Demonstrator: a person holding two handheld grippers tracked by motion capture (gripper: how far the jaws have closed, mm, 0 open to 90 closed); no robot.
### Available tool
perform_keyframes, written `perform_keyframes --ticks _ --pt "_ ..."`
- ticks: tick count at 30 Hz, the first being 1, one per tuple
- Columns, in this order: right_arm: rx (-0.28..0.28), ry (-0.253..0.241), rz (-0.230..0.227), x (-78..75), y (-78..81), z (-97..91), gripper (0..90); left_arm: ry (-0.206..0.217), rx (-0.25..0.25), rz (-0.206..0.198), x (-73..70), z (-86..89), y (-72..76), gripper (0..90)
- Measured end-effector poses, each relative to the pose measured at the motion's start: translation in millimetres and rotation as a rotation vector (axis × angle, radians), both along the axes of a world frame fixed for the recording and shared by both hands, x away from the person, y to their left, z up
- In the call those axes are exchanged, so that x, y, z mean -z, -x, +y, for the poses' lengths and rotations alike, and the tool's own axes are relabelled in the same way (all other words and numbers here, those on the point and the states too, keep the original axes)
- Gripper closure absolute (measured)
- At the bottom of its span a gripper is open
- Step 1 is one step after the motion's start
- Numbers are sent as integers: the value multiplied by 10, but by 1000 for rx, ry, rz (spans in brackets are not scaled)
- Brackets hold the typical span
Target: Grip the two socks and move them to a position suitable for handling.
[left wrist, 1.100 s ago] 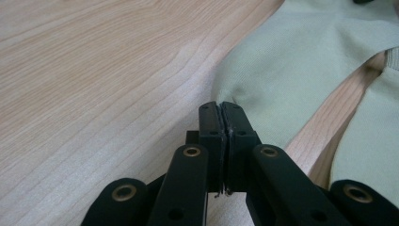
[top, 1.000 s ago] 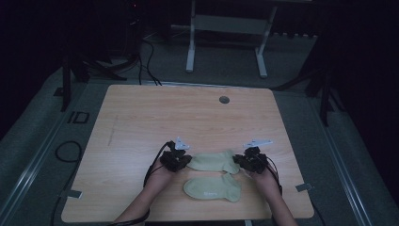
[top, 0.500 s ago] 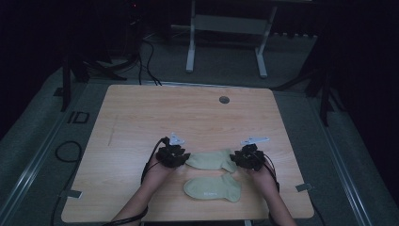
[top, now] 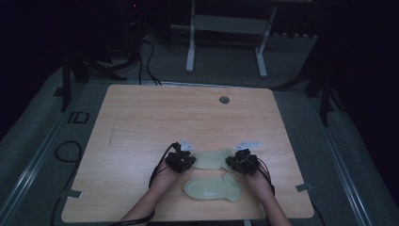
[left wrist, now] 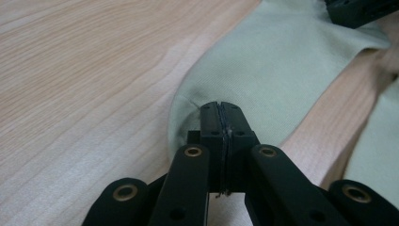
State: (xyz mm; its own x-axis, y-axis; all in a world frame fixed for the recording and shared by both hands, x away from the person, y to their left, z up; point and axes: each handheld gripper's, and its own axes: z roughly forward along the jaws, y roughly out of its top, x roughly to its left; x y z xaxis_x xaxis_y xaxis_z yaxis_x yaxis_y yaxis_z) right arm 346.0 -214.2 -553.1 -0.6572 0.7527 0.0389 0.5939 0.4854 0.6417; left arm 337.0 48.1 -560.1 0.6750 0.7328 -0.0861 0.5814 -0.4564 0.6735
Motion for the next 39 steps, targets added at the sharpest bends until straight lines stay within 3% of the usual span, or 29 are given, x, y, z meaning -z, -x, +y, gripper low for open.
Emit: perform_keyframes --ticks 4,7,14,18,21,24,29,33,37,39 --pt "8 6 4 -8 -91 -17 827 -14 -9 -4 -10 5 -58 885" --pt "9 8 3 -9 -119 -14 823 2 -19 5 -5 20 -97 886" --pt "13 -8 35 -32 -128 -3 783 9 -5 14 -31 1 -70 873" --pt "-24 -31 23 -94 -59 6 685 40 25 8 -151 54 14 623" --pt "-45 -53 34 -142 3 -13 570 63 24 14 -223 107 85 565" --pt "-77 -89 32 -190 83 -48 504 57 34 15 -278 145 158 522" --pt "-92 -76 20 -246 207 -124 478 59 61 7 -348 185 366 489" --pt "-93 -71 5 -287 329 -208 472 50 38 -5 -326 238 505 488" --pt "-74 -75 -12 -335 401 -283 419 62 20 14 -302 302 579 458" --pt "-72 -87 -24 -370 442 -323 459 76 21 21 -305 315 620 446"
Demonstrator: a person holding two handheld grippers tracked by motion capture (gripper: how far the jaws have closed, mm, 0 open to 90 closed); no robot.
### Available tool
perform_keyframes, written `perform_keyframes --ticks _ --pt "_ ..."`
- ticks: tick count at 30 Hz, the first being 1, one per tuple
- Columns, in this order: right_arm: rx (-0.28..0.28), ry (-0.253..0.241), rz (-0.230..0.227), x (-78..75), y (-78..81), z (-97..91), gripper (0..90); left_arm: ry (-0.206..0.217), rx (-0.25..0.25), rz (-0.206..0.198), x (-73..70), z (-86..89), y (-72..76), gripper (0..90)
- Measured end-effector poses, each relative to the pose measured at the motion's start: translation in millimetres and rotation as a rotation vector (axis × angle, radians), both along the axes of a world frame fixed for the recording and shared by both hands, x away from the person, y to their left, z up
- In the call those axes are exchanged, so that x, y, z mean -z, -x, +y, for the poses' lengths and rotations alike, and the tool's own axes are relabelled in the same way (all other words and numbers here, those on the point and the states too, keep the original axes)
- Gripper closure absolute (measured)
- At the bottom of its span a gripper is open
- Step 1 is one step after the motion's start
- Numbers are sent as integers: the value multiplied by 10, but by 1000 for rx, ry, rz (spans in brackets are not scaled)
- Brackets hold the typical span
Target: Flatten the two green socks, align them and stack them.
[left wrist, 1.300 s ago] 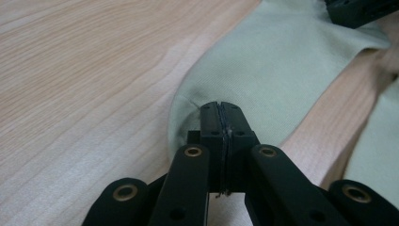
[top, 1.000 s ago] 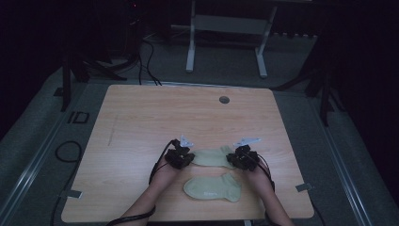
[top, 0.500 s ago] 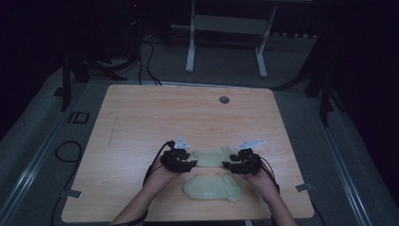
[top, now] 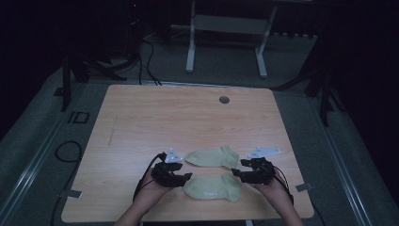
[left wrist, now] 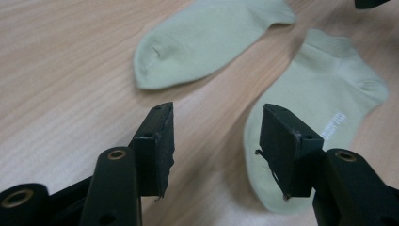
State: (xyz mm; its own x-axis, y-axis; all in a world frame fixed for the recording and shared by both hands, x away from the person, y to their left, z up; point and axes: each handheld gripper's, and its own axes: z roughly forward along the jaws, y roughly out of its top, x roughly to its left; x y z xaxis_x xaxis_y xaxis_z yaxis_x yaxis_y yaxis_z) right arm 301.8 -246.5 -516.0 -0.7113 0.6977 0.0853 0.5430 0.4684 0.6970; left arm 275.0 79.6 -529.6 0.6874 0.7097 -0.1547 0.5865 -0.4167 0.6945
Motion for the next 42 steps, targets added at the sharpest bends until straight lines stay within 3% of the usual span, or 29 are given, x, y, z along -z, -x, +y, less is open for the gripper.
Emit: perform_keyframes --ticks 4,8,12,18,19,24,28,29,31,34,37,42 --pt "12 -24 -3 -43 104 -60 434 -20 16 1 13 -22 85 389" --pt "0 -29 -5 -31 228 -71 438 -32 20 6 64 -25 154 389" --pt "-28 2 13 53 317 -36 446 -30 4 14 123 -19 215 390" --pt "-30 31 53 242 315 10 503 -32 8 42 230 -66 212 403" --pt "-31 53 48 275 319 28 511 -27 13 46 245 -73 210 406" --pt "-31 100 45 368 354 39 559 -80 49 24 297 -150 234 502" --pt "-42 133 17 366 378 39 611 -95 57 12 291 -176 233 584" --pt "-47 131 13 368 386 39 649 -92 60 13 291 -178 234 646" --pt "-45 132 8 370 398 42 707 -104 50 8 293 -184 238 685" --pt "-46 122 14 372 411 45 796 -87 45 13 301 -180 245 790" --pt "-45 117 22 370 417 55 824 -76 34 8 301 -191 259 873" --pt "-34 71 39 321 451 35 830 -63 23 -5 261 -175 271 883"
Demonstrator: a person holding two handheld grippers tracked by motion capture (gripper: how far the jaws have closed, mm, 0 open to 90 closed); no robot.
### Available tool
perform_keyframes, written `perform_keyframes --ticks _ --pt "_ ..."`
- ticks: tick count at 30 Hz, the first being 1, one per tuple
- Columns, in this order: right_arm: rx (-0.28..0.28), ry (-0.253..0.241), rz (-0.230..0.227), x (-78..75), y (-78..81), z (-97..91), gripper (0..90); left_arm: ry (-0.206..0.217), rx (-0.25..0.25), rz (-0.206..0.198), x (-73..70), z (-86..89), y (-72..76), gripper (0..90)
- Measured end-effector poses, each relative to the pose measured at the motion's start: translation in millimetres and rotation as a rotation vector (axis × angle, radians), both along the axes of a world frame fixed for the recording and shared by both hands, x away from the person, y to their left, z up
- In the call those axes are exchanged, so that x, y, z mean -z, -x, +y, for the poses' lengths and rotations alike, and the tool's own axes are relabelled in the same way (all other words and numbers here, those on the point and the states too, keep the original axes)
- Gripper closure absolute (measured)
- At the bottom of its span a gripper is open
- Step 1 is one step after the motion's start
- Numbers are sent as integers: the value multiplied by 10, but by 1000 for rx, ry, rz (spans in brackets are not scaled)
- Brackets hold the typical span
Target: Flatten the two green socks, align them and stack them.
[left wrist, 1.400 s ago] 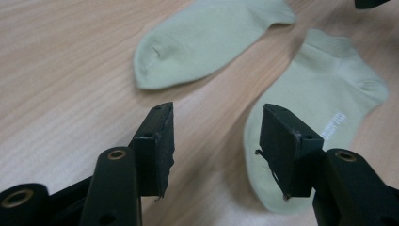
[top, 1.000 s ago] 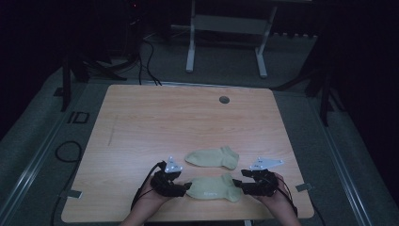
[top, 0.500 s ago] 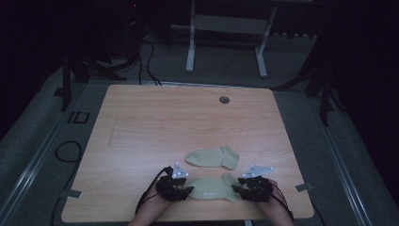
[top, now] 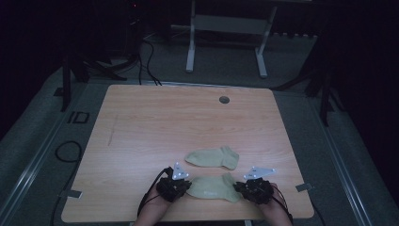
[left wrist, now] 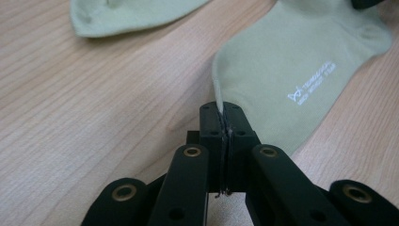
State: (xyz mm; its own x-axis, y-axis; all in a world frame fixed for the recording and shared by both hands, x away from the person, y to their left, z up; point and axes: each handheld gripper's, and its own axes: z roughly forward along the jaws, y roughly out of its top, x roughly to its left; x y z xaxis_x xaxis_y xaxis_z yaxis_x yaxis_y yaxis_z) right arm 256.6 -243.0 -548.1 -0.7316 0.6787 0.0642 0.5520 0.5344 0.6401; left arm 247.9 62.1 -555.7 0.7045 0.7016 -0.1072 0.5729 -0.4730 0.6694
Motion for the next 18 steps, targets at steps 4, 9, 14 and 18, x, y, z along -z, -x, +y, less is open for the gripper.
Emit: perform_keyframes --ticks 4,9,14,18 --pt "2 -39 -11 -84 34 -27 831 33 -18 -12 -72 42 0 884" --pt "8 -73 -39 -224 31 -35 832 46 -22 -24 -150 64 -1 884" --pt "10 -93 -58 -319 -28 -33 833 64 -44 -36 -206 102 -21 884" --pt "20 -99 -69 -381 -106 -10 833 53 -49 -52 -270 99 -74 884"
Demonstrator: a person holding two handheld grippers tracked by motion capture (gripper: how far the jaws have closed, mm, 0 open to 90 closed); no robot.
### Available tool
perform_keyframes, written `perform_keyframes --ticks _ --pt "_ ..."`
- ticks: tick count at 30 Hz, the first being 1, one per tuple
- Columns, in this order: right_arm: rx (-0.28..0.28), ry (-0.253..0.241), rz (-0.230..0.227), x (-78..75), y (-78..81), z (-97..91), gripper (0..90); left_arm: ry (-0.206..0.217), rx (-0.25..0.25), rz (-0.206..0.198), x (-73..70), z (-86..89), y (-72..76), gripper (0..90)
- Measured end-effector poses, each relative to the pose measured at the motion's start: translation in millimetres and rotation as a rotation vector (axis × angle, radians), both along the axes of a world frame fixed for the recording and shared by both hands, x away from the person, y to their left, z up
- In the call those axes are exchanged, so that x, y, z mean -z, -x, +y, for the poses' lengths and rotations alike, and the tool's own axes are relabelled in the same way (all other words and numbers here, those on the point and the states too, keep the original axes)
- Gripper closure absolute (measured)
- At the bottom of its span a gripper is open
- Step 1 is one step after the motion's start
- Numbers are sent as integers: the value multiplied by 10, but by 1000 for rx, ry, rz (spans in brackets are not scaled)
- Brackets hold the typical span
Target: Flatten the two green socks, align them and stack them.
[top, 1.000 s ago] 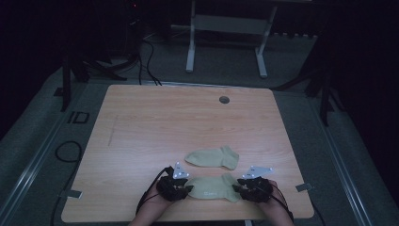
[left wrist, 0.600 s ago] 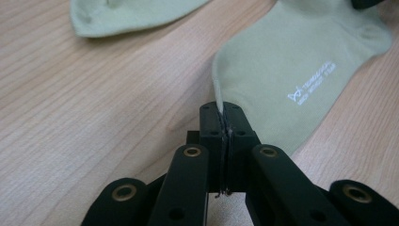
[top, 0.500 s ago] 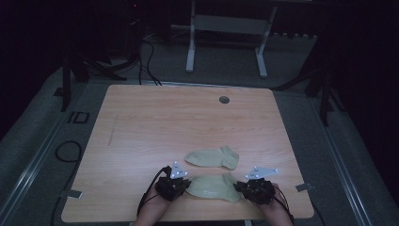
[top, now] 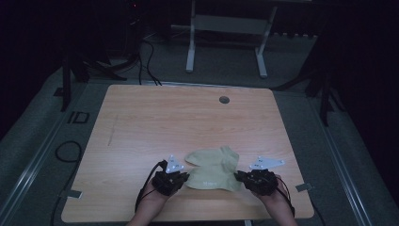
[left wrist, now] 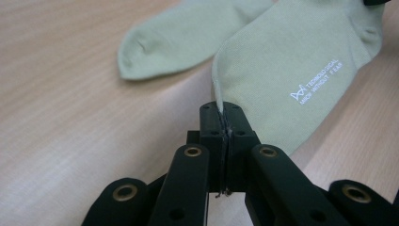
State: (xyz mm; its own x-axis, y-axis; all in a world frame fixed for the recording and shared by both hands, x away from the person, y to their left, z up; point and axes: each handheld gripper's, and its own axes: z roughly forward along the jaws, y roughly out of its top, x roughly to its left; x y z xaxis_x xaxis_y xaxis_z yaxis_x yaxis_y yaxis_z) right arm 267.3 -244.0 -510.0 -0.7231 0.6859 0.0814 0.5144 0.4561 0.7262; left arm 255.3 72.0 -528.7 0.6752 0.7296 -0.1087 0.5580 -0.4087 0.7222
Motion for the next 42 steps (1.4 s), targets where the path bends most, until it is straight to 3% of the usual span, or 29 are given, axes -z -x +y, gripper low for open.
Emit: perform_keyframes --ticks 8,15,21,32,34,42 --pt "19 14 -21 -140 -214 49 834 -21 -23 -36 -220 -9 -238 884" --pt "41 44 -20 -282 -502 90 833 -39 -39 -33 -308 -46 -465 883" --pt "63 66 -10 -318 -712 121 833 -47 -58 -22 -362 -61 -674 883" --pt "104 70 53 -129 -860 78 833 -78 -45 43 -172 -148 -802 883" --pt "111 88 75 -30 -887 80 833 -89 -41 57 -101 -185 -820 883" --pt "123 120 105 120 -939 79 832 -116 -43 76 30 -245 -882 883"
